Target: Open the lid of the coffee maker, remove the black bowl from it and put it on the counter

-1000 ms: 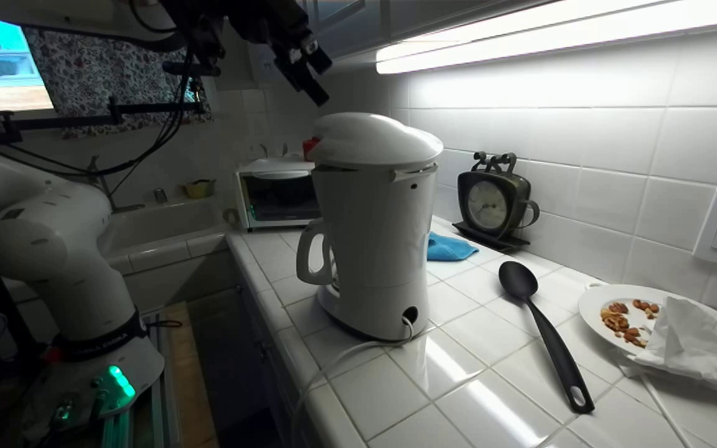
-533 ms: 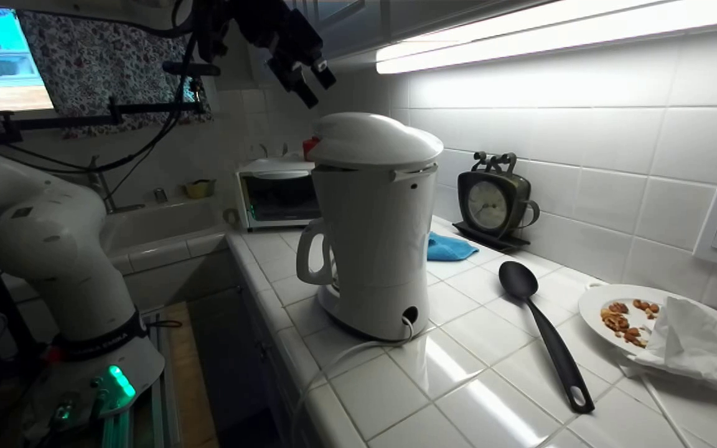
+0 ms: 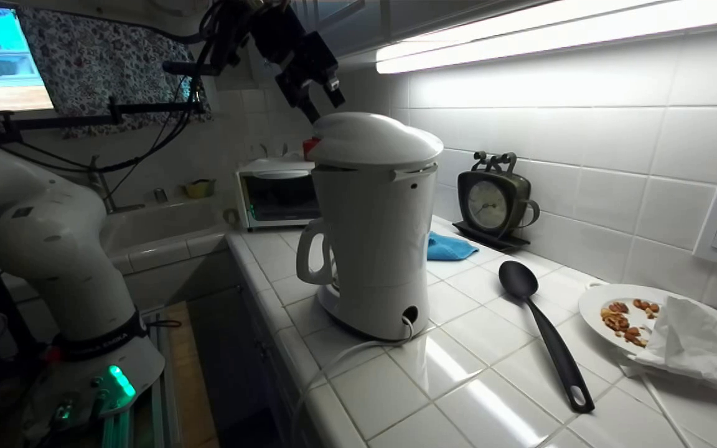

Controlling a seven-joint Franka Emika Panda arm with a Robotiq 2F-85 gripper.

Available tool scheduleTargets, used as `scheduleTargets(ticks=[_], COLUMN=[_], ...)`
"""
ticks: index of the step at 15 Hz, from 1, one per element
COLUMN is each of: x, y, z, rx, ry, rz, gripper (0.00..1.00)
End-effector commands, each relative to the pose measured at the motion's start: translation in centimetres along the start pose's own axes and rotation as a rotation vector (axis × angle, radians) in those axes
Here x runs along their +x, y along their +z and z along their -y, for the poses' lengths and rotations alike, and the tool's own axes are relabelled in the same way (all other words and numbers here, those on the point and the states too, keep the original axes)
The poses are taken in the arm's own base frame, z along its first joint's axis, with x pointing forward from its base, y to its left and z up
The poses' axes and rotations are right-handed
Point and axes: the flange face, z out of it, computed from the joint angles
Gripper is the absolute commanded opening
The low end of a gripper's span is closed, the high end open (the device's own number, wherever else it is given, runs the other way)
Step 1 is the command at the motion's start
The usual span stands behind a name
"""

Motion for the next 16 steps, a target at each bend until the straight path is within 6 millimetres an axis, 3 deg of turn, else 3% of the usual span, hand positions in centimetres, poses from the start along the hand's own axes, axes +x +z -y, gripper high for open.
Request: scheduleTargets(ticks=[1, 8, 16], x=[1.2, 1.2, -1.4], y=[0.7, -1.3, -3.2], z=[-1.6, -4.2, -9.9], rx=[-0.088, -0.283, -0.418], ry=[-0.056, -0.066, 0.01], rz=[0.053, 0.075, 0.088], gripper=[1.0, 1.0, 1.0])
